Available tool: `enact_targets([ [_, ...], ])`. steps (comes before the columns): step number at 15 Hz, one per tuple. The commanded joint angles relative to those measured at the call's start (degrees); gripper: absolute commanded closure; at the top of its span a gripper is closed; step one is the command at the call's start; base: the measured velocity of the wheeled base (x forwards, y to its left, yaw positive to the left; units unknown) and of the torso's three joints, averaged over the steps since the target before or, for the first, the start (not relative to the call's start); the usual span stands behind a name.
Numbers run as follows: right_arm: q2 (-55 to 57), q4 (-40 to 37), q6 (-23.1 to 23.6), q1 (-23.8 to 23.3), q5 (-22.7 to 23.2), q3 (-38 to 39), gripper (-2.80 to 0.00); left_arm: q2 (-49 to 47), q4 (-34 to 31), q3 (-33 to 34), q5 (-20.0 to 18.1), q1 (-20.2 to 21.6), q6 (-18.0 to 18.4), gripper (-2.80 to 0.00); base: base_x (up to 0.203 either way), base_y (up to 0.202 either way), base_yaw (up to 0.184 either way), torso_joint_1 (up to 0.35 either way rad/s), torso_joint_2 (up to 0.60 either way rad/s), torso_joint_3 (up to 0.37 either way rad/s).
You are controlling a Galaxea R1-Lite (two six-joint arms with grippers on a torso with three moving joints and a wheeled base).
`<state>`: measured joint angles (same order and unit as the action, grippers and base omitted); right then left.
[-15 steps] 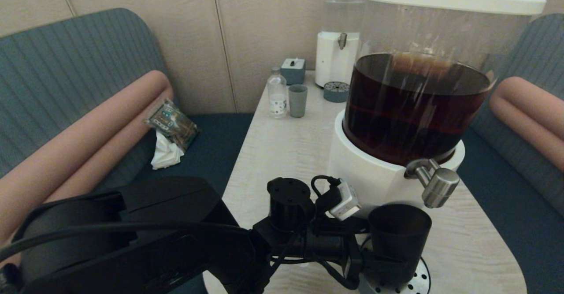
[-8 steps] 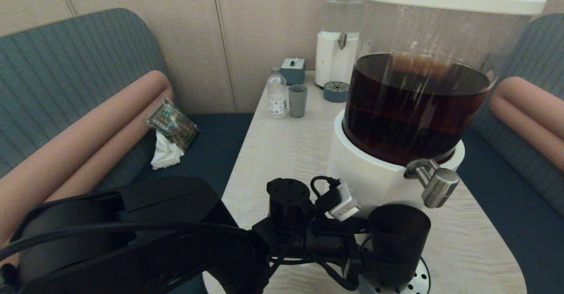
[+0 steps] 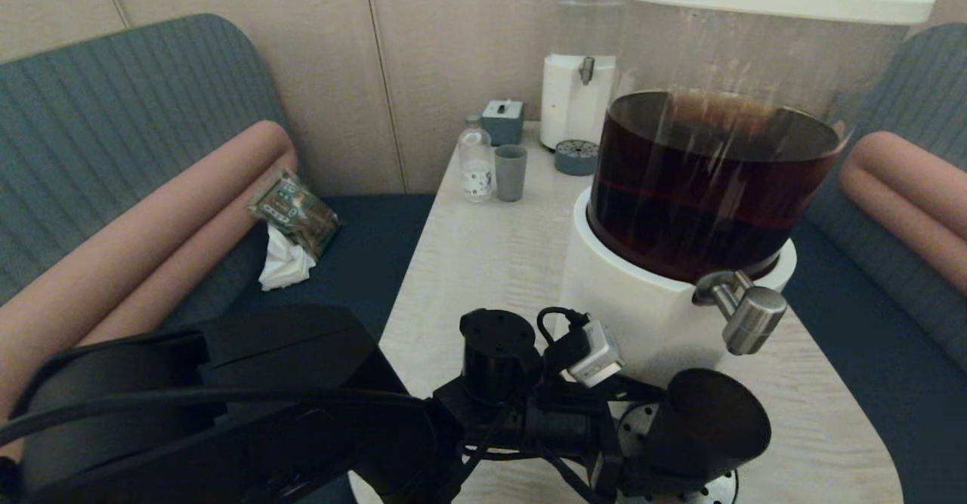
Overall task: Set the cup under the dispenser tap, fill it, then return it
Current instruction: Place it under the water dispenser
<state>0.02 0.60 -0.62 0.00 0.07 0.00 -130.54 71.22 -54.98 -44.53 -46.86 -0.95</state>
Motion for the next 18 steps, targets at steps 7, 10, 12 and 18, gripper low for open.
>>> enact_targets([
  [7, -0.3, 0.0, 0.0, 0.0, 0.0, 0.4, 0.0, 2.6, 0.7, 2.2, 0.0, 0.1, 0.0, -2.8, 0.0, 0.0, 0.0, 0.0, 0.0, 0.0],
  [10, -0.3, 0.0, 0.0, 0.0, 0.0, 0.4, 0.0, 4.5, 0.7, 4.6, 0.0, 0.1, 0.0, -2.8, 0.0, 0.0, 0.0, 0.0, 0.0, 0.0],
  [12, -0.3, 0.0, 0.0, 0.0, 0.0, 0.4, 0.0, 5.9, 0.8, 6.8, 0.0, 0.1, 0.0, -2.8, 0.0, 0.0, 0.0, 0.0, 0.0, 0.0],
  [18, -0.3, 0.0, 0.0, 0.0, 0.0, 0.4, 0.0, 12.0, 1.8, 15.6, 0.8, 1.2, 0.2, -2.8, 0.0, 0.0, 0.0, 0.0, 0.0, 0.0],
])
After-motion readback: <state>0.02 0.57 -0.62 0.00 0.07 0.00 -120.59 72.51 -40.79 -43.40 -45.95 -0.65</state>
